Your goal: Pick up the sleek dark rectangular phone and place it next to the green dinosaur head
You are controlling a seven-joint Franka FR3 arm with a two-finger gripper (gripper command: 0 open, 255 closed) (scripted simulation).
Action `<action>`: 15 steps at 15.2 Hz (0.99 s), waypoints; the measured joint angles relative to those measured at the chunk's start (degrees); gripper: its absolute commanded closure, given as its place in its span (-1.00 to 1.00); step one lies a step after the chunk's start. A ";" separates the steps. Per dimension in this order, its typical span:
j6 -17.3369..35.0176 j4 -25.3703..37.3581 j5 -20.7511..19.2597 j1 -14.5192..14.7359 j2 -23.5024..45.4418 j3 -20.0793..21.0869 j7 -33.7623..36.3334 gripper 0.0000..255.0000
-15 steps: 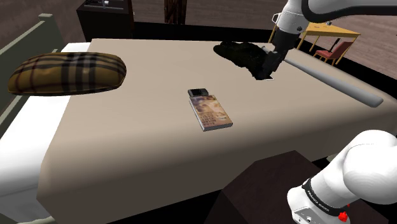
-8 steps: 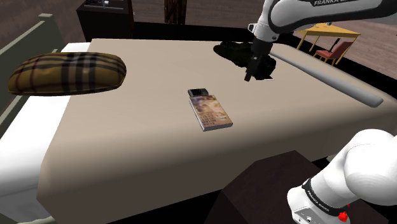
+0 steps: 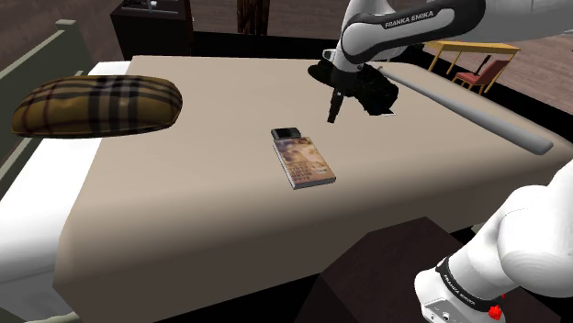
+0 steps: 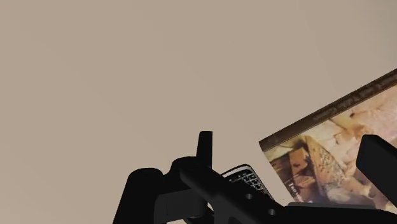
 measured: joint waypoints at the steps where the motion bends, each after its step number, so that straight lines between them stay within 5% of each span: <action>1: 0.31 1.01 0.43 0.18 1.45 0.20 -1.68 -1.00; 10: 2.09 17.30 4.35 0.14 20.57 3.41 -16.08 -1.00; 15: 4.29 17.96 4.79 -0.01 23.54 3.93 -17.42 -1.00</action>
